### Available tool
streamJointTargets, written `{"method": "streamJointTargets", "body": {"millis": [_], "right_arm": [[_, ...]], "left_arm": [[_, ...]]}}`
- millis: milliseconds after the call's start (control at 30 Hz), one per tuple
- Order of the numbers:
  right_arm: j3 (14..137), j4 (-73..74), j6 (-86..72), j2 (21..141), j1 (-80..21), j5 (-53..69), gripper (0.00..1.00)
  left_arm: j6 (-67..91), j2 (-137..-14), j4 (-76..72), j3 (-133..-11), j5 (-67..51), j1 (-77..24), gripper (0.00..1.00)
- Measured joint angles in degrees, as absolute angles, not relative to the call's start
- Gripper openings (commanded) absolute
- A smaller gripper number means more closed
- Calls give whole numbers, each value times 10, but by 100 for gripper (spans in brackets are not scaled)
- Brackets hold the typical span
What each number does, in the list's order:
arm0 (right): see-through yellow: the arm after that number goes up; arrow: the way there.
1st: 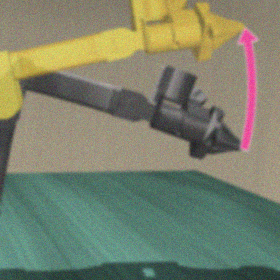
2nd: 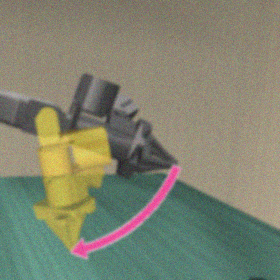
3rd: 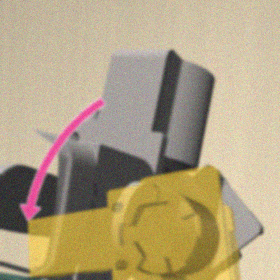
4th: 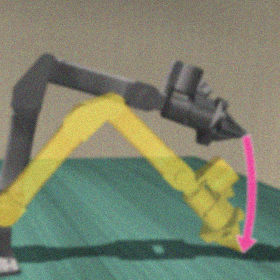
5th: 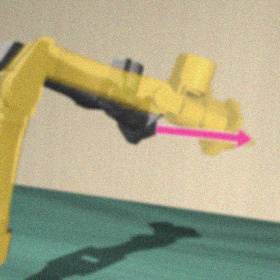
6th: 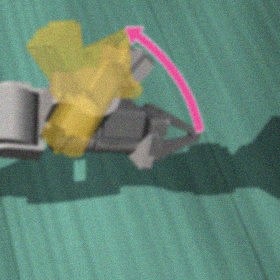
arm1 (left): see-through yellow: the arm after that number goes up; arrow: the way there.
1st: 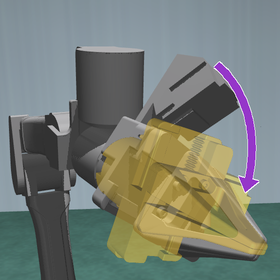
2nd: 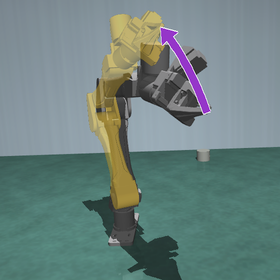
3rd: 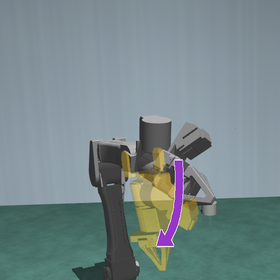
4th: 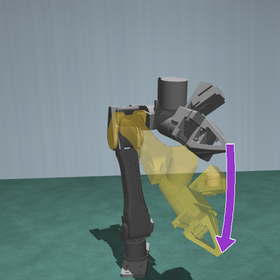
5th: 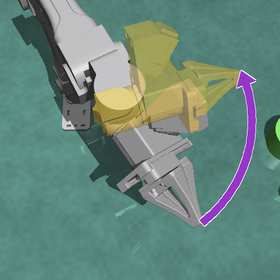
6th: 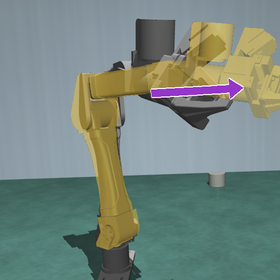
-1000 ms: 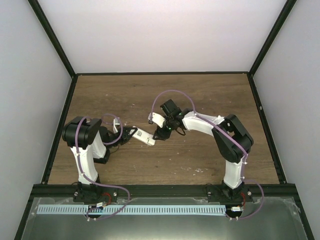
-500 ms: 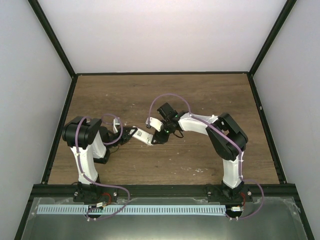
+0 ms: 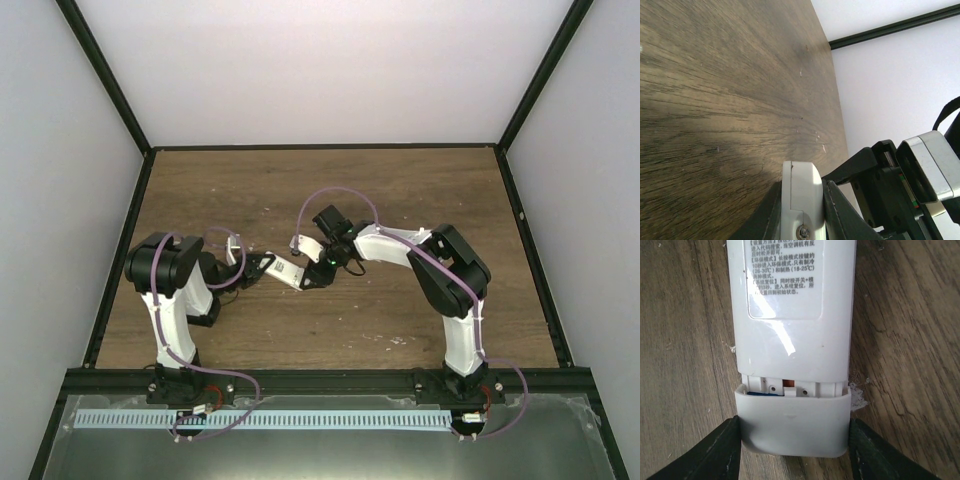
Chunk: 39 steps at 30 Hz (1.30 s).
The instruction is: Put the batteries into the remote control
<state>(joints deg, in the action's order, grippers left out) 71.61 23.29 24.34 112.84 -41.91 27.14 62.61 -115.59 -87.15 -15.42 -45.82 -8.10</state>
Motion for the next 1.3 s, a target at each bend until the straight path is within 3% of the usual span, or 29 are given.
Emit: {"method": "streamJointTargets", "body": {"millis": [200,1300], "right_arm": [[716,232,230,1129,-419,272,41],[736,240,209,1140,-422,265,35]], "left_arm": [[626,-1160,-872,-158,-462,-80,0],[628,-1163,-872,-161,-469,-77,0]]}}
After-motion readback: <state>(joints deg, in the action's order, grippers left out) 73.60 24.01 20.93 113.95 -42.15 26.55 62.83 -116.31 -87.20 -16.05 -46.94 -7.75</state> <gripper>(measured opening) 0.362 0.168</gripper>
